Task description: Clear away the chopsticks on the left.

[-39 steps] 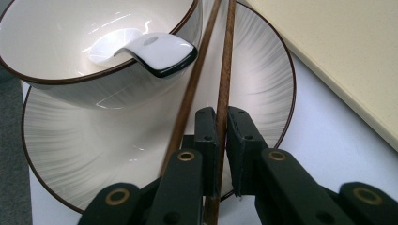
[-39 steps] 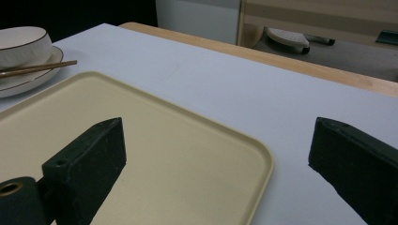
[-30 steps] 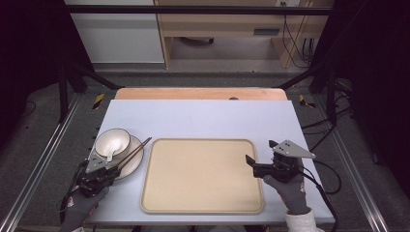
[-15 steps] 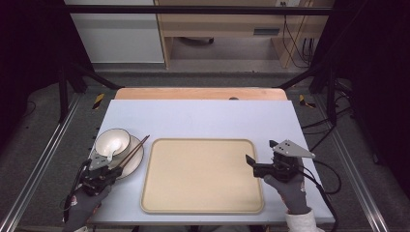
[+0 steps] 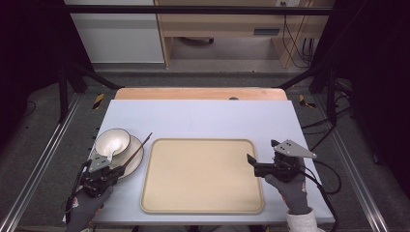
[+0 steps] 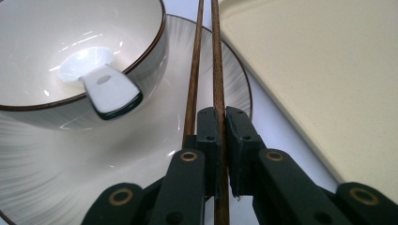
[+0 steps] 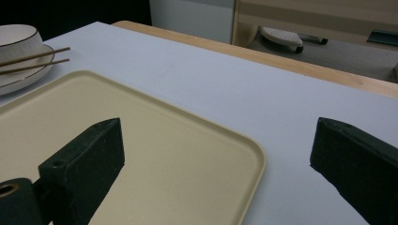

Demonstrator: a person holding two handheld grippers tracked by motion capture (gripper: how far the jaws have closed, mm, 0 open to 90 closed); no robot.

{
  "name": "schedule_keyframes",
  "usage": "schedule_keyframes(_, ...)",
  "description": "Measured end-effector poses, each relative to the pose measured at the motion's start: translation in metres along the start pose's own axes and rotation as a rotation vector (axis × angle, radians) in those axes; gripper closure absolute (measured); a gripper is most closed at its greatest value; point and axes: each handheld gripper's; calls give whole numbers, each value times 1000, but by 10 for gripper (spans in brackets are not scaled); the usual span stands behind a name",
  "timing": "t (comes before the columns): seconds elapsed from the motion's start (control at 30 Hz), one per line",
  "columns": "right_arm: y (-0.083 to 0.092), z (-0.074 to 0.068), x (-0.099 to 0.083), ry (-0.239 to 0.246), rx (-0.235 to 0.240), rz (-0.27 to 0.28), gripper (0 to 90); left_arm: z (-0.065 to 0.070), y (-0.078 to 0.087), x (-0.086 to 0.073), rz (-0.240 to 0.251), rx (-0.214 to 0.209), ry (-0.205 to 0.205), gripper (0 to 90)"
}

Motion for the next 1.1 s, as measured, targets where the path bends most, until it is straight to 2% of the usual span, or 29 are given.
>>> schedule_keyframes(0.1,-1,0,-1,0,-2,-3,33,7,1,2,15,3,11,844)
schedule_keyframes(0.27,-1,0,0,-1,-10,-6,32,16,4,6,40,3,-1,844)
schedule_keyframes(0.43,1,0,1,3,-16,4,33,28,8,9,89,-3,41,844)
schedule_keyframes(0.53,2,0,1,4,-21,7,32,34,9,10,98,3,45,844)
schedule_keyframes(0.63,1,0,0,11,-31,2,30,47,9,12,108,14,62,844)
schedule_keyframes(0.67,1,0,0,11,-31,2,30,47,9,12,108,14,62,844)
schedule_keyframes(0.7,0,0,0,18,-33,-2,31,54,8,12,116,22,84,845)
schedule_keyframes(0.77,0,-1,0,19,-38,-5,31,56,8,12,117,24,93,845)
schedule_keyframes(0.83,-1,-1,-1,21,-41,-7,31,64,9,12,128,44,119,845)
schedule_keyframes(0.97,-1,-1,-1,22,-44,-7,31,70,9,12,143,67,145,844)
schedule_keyframes(1.03,-1,-1,-1,19,-44,-2,32,74,11,13,162,89,180,844)
schedule_keyframes(1.1,-1,-2,-1,20,-44,-1,33,75,12,14,166,98,190,845)
Point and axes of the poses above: each handheld gripper's, and its own axes: y roughly backward along the jaws, x roughly out of its top, z roughly to its right, and after that the axes turned 5 degrees about x, right-handed
